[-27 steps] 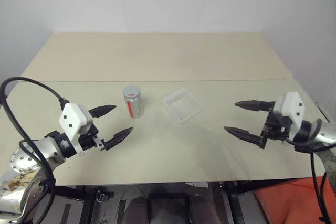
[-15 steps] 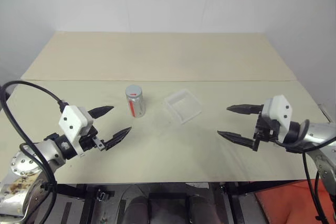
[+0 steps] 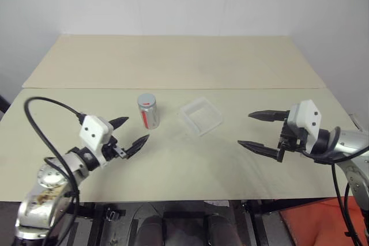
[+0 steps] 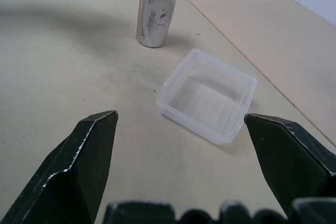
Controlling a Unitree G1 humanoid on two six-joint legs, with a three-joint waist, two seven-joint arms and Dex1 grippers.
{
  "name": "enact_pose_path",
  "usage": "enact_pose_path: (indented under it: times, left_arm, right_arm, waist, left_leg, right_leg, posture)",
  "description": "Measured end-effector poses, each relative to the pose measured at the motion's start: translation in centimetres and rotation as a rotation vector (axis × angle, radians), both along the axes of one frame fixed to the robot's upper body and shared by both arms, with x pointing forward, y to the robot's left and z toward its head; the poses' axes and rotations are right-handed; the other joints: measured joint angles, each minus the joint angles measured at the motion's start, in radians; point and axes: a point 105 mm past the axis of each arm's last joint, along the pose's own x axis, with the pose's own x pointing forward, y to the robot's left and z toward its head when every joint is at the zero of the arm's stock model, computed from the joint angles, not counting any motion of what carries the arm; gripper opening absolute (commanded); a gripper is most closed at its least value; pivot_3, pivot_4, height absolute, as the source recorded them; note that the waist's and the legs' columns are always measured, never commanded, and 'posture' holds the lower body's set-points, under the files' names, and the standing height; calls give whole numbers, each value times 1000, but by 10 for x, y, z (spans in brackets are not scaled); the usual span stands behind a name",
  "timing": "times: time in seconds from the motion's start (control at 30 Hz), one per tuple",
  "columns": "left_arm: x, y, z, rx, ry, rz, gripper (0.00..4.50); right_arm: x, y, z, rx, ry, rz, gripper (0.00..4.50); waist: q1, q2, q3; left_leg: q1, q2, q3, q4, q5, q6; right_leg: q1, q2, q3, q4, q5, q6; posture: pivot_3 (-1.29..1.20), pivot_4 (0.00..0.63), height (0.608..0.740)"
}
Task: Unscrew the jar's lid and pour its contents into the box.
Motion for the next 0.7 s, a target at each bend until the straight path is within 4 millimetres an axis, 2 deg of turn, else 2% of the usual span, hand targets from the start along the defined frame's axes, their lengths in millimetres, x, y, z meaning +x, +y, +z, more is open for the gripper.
enact_pose_path:
  times: [0.1, 0.2, 0.37, 0.7]
  left_arm:
    - [6, -1, -5, -63, -13, 84, 4471]
    - [9, -15, -12, -94, -15, 104, 4471]
    - [21, -26, -18, -126, -26, 207, 4471]
    - [48, -25, -15, -161, -98, 330, 4471]
  right_arm:
    - [0, 0, -1, -7, 3, 2, 4500]
    - [0, 0, -1, -10, 3, 2, 4500]
    - [1, -2, -3, -36, 0, -10, 4500]
    - [2, -4, -4, -61, -5, -22, 4500]
  waist:
    - [1, 0, 0]
    - [4, 0, 0]
    - [9, 0, 0]
    - [13, 0, 0]
  left_leg:
    - [0, 0, 0, 0, 0, 0]
    - [0, -1, 0, 0, 0, 0]
    - [0, -1, 0, 0, 0, 0]
    - [0, -1, 0, 0, 0, 0]
  right_leg:
    - [0, 0, 0, 0, 0, 0]
    - [0, 0, 0, -1, 0, 0]
    - [1, 0, 0, 0, 1, 1]
    - [0, 0, 0, -1, 1, 1]
  posture:
    - [0, 150, 740]
    - [0, 150, 740]
    - [0, 150, 740]
    - [0, 150, 740]
